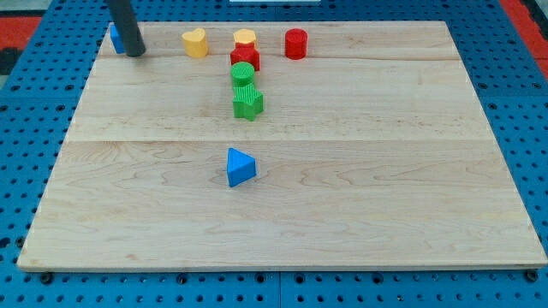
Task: Place the heart parallel to hexagon
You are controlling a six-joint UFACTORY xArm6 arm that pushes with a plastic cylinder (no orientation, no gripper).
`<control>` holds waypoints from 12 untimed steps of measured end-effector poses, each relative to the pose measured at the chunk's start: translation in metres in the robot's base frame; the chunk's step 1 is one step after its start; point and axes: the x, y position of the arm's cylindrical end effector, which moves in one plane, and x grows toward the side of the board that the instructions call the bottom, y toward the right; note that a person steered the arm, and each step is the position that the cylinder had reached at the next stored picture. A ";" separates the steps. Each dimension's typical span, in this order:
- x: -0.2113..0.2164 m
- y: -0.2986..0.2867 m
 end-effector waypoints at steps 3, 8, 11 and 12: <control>-0.032 0.046; -0.011 0.140; -0.005 0.153; 0.026 0.142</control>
